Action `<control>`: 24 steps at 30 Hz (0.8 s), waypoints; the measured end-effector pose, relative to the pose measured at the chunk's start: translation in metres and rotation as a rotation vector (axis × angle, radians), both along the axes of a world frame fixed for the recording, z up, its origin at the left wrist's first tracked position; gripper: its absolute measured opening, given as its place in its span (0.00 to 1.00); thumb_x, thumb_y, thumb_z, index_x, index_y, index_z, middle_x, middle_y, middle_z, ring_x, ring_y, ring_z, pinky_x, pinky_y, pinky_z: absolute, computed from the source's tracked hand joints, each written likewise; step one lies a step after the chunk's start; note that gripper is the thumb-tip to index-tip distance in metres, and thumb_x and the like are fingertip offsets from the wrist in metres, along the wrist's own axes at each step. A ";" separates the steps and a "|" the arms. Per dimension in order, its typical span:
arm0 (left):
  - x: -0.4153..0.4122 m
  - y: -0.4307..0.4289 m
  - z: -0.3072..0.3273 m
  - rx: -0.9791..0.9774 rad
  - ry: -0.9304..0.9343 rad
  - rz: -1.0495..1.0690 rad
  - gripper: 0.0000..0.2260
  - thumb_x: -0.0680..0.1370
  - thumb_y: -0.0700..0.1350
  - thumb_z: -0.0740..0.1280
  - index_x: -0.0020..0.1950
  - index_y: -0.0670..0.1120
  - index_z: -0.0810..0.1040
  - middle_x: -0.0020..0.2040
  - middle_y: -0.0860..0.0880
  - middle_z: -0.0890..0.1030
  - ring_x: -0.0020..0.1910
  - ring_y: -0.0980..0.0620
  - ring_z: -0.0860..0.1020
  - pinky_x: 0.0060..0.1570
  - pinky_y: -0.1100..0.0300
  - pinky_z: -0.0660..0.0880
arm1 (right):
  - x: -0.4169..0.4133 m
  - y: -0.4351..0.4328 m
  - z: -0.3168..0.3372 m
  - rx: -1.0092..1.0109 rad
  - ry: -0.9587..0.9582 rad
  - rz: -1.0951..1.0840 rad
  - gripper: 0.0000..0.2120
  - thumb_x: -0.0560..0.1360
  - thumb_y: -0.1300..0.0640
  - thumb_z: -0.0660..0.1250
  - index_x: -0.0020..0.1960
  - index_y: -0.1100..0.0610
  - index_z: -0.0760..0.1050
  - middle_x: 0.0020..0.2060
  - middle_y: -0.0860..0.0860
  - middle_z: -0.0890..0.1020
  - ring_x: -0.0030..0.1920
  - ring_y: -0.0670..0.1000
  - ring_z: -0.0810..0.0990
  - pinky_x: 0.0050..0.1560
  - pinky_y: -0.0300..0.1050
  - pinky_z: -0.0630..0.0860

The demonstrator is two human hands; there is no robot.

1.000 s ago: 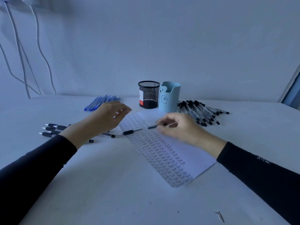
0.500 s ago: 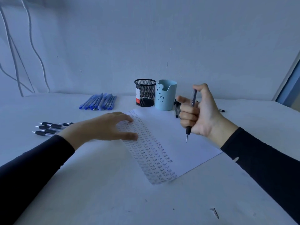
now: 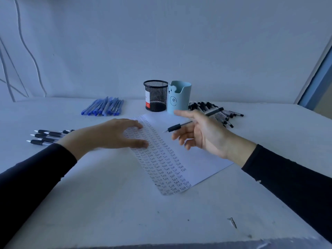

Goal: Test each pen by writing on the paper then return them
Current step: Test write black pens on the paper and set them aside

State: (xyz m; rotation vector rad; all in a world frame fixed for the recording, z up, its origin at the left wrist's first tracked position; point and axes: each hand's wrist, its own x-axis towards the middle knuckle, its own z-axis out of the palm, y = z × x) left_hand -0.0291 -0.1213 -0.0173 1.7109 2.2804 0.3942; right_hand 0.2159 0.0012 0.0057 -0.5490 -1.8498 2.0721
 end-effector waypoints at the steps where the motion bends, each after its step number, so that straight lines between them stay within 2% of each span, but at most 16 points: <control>1: 0.000 0.000 0.000 -0.002 -0.001 0.001 0.45 0.55 0.81 0.61 0.70 0.64 0.68 0.74 0.60 0.65 0.70 0.56 0.65 0.67 0.58 0.61 | 0.002 -0.003 -0.003 0.017 -0.016 0.039 0.17 0.83 0.53 0.52 0.67 0.58 0.71 0.42 0.60 0.84 0.37 0.53 0.81 0.35 0.43 0.78; 2: 0.000 0.000 0.000 -0.004 -0.004 0.001 0.45 0.56 0.81 0.61 0.70 0.64 0.68 0.74 0.60 0.65 0.70 0.56 0.65 0.66 0.58 0.61 | 0.005 -0.005 -0.006 0.038 -0.032 0.075 0.17 0.83 0.55 0.52 0.67 0.59 0.71 0.46 0.60 0.84 0.41 0.52 0.81 0.39 0.43 0.79; 4: 0.000 0.000 0.000 -0.012 -0.010 0.002 0.45 0.56 0.81 0.61 0.70 0.64 0.68 0.74 0.60 0.64 0.70 0.55 0.65 0.66 0.58 0.61 | 0.012 -0.009 -0.011 0.145 -0.074 0.096 0.15 0.83 0.58 0.55 0.62 0.60 0.76 0.48 0.57 0.84 0.43 0.50 0.81 0.41 0.41 0.79; 6: 0.000 -0.001 0.000 -0.024 -0.008 0.002 0.45 0.56 0.81 0.61 0.70 0.65 0.67 0.75 0.60 0.64 0.71 0.55 0.64 0.68 0.57 0.61 | 0.018 -0.012 -0.016 0.356 -0.122 0.059 0.09 0.80 0.58 0.64 0.55 0.59 0.81 0.43 0.53 0.85 0.39 0.47 0.79 0.38 0.37 0.76; 8: 0.001 -0.002 0.000 -0.026 -0.008 -0.001 0.45 0.56 0.81 0.61 0.70 0.64 0.67 0.75 0.60 0.64 0.71 0.55 0.65 0.68 0.57 0.61 | 0.023 -0.016 -0.019 0.475 -0.143 0.052 0.05 0.76 0.57 0.70 0.51 0.56 0.82 0.39 0.49 0.84 0.37 0.45 0.76 0.36 0.34 0.73; 12: 0.005 -0.003 0.002 -0.014 -0.014 -0.008 0.46 0.56 0.80 0.60 0.71 0.62 0.67 0.75 0.59 0.64 0.71 0.55 0.65 0.68 0.58 0.60 | 0.026 -0.019 -0.022 0.482 -0.100 0.054 0.09 0.73 0.51 0.71 0.50 0.53 0.84 0.41 0.47 0.84 0.40 0.42 0.78 0.41 0.32 0.73; 14: 0.005 -0.003 0.002 -0.022 -0.016 -0.010 0.46 0.56 0.80 0.60 0.71 0.62 0.67 0.75 0.59 0.64 0.71 0.55 0.64 0.67 0.59 0.60 | 0.024 -0.019 -0.021 0.437 -0.043 0.025 0.13 0.72 0.50 0.69 0.51 0.57 0.83 0.43 0.50 0.85 0.44 0.45 0.81 0.45 0.34 0.75; 15: 0.005 -0.003 0.003 -0.025 -0.014 -0.011 0.46 0.56 0.80 0.60 0.71 0.62 0.66 0.75 0.59 0.64 0.71 0.55 0.64 0.67 0.59 0.60 | 0.022 -0.019 -0.020 0.358 -0.012 0.028 0.16 0.72 0.51 0.69 0.54 0.60 0.82 0.42 0.52 0.85 0.43 0.48 0.82 0.44 0.36 0.77; 17: 0.004 -0.002 0.003 -0.030 -0.013 -0.011 0.47 0.56 0.80 0.60 0.72 0.62 0.66 0.75 0.58 0.63 0.71 0.54 0.64 0.68 0.58 0.60 | 0.022 -0.019 -0.015 0.206 0.017 0.042 0.24 0.72 0.54 0.69 0.65 0.61 0.73 0.37 0.56 0.83 0.35 0.52 0.81 0.36 0.39 0.77; 18: 0.004 -0.002 0.002 -0.030 -0.015 -0.009 0.47 0.56 0.80 0.60 0.72 0.62 0.66 0.75 0.58 0.64 0.71 0.54 0.64 0.67 0.58 0.61 | 0.023 -0.019 -0.012 0.177 0.007 0.023 0.29 0.71 0.55 0.69 0.70 0.59 0.66 0.33 0.56 0.82 0.30 0.51 0.79 0.30 0.39 0.75; 20: 0.004 -0.002 0.001 -0.025 -0.014 -0.004 0.46 0.56 0.80 0.60 0.71 0.63 0.66 0.75 0.58 0.64 0.71 0.54 0.65 0.67 0.58 0.61 | 0.026 -0.019 -0.007 0.212 -0.036 -0.054 0.39 0.69 0.56 0.72 0.74 0.46 0.56 0.28 0.56 0.79 0.22 0.50 0.73 0.22 0.38 0.68; 23: 0.003 -0.001 0.000 -0.030 -0.005 0.000 0.47 0.55 0.81 0.60 0.71 0.63 0.66 0.75 0.59 0.64 0.71 0.54 0.65 0.68 0.57 0.61 | 0.028 -0.019 -0.003 0.253 -0.060 -0.124 0.52 0.67 0.55 0.75 0.78 0.40 0.44 0.25 0.56 0.77 0.19 0.48 0.67 0.19 0.36 0.63; 24: 0.003 -0.001 0.000 -0.033 -0.003 -0.002 0.47 0.55 0.81 0.59 0.71 0.63 0.66 0.75 0.59 0.64 0.71 0.54 0.65 0.68 0.57 0.61 | 0.029 -0.018 -0.003 0.263 -0.054 -0.128 0.53 0.68 0.55 0.75 0.78 0.38 0.42 0.25 0.57 0.77 0.19 0.49 0.66 0.20 0.36 0.62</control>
